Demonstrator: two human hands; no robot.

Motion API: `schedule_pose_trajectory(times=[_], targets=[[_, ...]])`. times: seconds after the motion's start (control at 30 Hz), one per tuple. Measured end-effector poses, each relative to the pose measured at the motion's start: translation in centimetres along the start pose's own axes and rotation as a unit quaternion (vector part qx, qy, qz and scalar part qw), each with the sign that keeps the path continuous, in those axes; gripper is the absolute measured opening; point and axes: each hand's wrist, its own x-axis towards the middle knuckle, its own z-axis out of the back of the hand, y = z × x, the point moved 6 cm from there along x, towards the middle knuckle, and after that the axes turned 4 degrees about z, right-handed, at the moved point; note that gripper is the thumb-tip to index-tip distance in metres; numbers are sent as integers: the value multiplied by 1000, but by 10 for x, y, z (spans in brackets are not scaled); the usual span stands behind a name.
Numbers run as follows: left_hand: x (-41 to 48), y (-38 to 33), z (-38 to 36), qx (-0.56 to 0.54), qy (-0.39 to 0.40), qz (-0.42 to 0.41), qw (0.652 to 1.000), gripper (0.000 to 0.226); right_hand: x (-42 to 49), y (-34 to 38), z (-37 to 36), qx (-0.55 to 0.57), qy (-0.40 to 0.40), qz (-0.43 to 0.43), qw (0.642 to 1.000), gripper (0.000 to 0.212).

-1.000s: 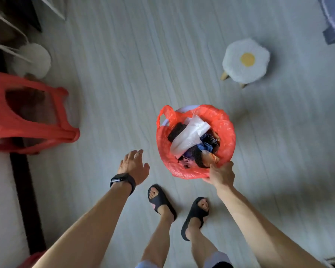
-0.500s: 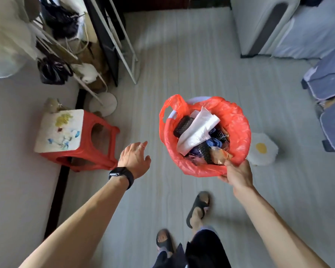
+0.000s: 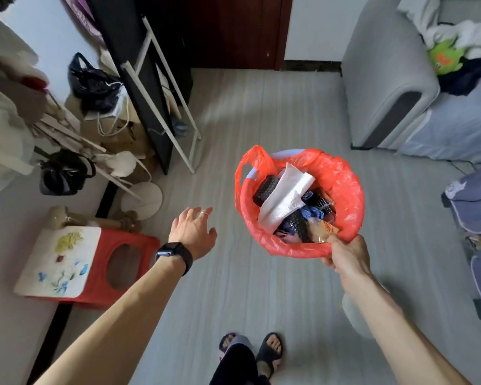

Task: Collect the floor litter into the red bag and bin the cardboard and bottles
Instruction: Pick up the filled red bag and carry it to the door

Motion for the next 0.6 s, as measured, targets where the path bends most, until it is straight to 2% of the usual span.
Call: schedule_pose_trajectory(times=[0.23,0.5,0.6], targets=[[160,-77,70,-6,-7,-29,1000,65,123,127,-20,24,-20,20,999,21],[381,-159,198,-14,-16,-56,998,64,275,295,-66,46,-51,28,997,13],[430,-181,227,-6,-8,-65,998,64,305,340,-76,65,-59,30,996,10]])
